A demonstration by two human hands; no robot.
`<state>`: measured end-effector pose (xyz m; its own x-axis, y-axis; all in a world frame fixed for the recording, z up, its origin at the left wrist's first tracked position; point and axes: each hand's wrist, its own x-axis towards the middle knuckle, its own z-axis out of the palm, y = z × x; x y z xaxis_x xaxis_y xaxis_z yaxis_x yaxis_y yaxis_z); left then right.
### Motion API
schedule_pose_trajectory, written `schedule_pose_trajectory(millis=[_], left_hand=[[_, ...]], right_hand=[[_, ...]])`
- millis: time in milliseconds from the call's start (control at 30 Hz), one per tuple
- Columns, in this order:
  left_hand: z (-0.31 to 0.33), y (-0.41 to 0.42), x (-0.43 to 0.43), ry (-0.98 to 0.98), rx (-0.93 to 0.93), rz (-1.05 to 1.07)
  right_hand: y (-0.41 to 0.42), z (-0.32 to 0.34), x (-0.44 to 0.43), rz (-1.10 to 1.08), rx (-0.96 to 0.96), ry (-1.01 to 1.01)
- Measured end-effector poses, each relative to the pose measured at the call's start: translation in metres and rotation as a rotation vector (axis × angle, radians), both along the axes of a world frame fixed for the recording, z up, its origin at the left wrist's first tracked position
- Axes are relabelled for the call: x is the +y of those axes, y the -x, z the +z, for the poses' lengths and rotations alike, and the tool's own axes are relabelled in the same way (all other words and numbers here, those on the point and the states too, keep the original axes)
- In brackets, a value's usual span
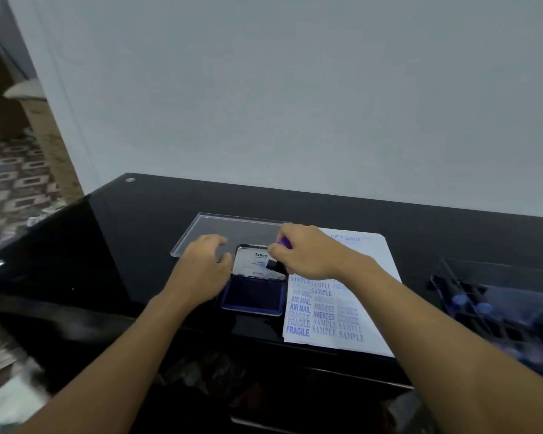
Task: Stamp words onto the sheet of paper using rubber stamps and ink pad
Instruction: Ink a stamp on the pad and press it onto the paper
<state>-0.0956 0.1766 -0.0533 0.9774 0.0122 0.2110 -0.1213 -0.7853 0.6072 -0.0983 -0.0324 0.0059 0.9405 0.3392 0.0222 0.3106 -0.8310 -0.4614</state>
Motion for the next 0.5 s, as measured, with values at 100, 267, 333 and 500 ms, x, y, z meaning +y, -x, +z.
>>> schedule_pose_trajectory(millis=[100, 267, 333, 500], left_hand=[[-0.009, 0.005, 0.007, -0.023, -0.019, 0.010], [-0.022, 0.011, 0.013, -0.082, -0.030, 0.014], [-0.028, 0.013, 0.014, -0.104, -0.015, 0.008], [-0.040, 0.015, 0.017, -0.142, -0.010, 0.013]], right_hand=[[0.002, -0.002, 0.007, 0.006, 0.016, -0.016], [0.004, -0.006, 0.015, 0.027, -0.001, -0.024], [0.006, -0.010, 0.017, 0.027, -0.015, -0.030], [0.008, -0.021, 0.021, 0.009, -0.033, -0.017]])
